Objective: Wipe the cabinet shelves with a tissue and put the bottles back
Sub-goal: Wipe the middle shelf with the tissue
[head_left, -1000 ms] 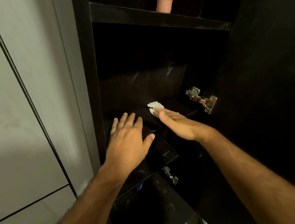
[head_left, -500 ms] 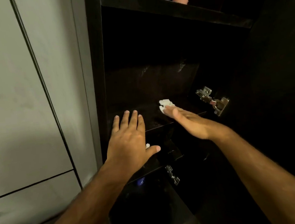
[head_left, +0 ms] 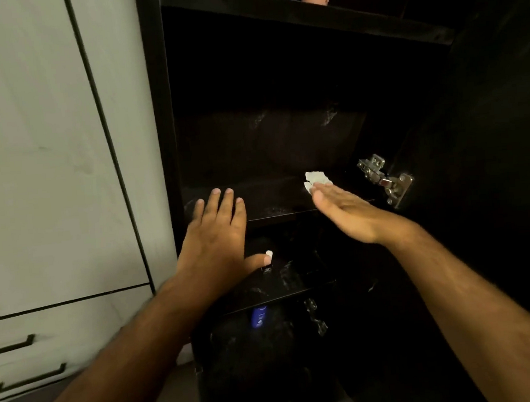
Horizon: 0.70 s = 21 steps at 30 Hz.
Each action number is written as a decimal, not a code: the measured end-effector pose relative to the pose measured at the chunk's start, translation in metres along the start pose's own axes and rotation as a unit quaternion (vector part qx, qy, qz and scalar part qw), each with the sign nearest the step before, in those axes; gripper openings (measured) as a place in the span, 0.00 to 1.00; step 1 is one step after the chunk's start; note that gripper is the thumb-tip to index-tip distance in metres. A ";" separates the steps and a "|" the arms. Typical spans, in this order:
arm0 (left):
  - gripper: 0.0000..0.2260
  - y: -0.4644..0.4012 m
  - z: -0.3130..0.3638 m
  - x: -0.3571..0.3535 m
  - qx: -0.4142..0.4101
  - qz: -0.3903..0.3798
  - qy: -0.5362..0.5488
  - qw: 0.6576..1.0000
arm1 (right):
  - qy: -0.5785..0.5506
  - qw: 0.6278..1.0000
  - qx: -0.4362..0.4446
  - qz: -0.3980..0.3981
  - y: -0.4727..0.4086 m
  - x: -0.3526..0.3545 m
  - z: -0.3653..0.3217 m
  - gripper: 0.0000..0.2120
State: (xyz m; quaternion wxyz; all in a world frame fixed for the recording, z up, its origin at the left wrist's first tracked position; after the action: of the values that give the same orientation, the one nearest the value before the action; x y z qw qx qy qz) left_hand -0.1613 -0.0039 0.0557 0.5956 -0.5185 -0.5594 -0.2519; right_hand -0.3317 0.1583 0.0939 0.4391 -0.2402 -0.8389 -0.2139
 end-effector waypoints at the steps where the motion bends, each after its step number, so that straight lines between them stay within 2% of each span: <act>1: 0.48 0.007 0.002 0.002 0.005 0.004 -0.004 1.000 | 0.012 1.000 -0.008 0.006 -0.007 -0.002 -0.005 0.45; 3: 0.45 0.020 0.005 0.003 0.011 0.018 0.002 1.000 | 0.031 0.999 0.007 0.007 -0.018 -0.014 -0.026 0.47; 5: 0.42 0.034 0.007 0.006 0.005 0.045 0.041 0.998 | 0.037 0.997 0.064 -0.008 -0.017 -0.034 -0.044 0.50; 8: 0.36 0.052 0.000 0.017 -0.013 0.163 0.088 0.983 | 0.027 0.991 0.127 -0.017 0.001 -0.045 -0.035 0.52; 10: 0.34 0.055 -0.015 0.027 -0.003 0.249 0.082 0.965 | 0.023 0.992 0.122 -0.008 0.008 -0.034 -0.020 0.52; 12: 0.35 0.046 -0.037 0.037 0.014 0.293 0.050 0.955 | 0.012 0.997 0.080 0.001 0.002 -0.022 -0.016 0.53; 15: 0.38 0.021 -0.070 0.050 0.043 0.313 0.009 0.949 | 0.025 0.998 0.048 0.019 -0.015 -0.024 -0.036 0.54; 18: 0.40 0.005 -0.088 0.051 0.042 0.318 0.015 0.947 | 0.026 0.996 0.090 0.013 -0.018 -0.049 -0.061 0.54; 21: 0.40 0.000 -0.094 0.041 0.039 0.320 0.036 0.946 | 0.017 0.991 0.131 0.008 -0.002 -0.065 -0.053 0.51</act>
State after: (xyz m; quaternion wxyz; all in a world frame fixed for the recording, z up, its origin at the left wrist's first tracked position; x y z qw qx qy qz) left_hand -0.1134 -0.0768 0.1093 0.6844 -0.6371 -0.3516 -0.0452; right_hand -0.2667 0.1126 0.0669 0.4830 -0.1837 -0.8500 -0.1024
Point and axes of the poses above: each hand's wrist, its own y-axis away from the middle knuckle, its own x-axis out of the back of the hand, z = x × y, the point moved 3 cm from there along -y, towards the middle knuckle, and after that the axes turned 9 degrees about -y, right-handed, at the moved point
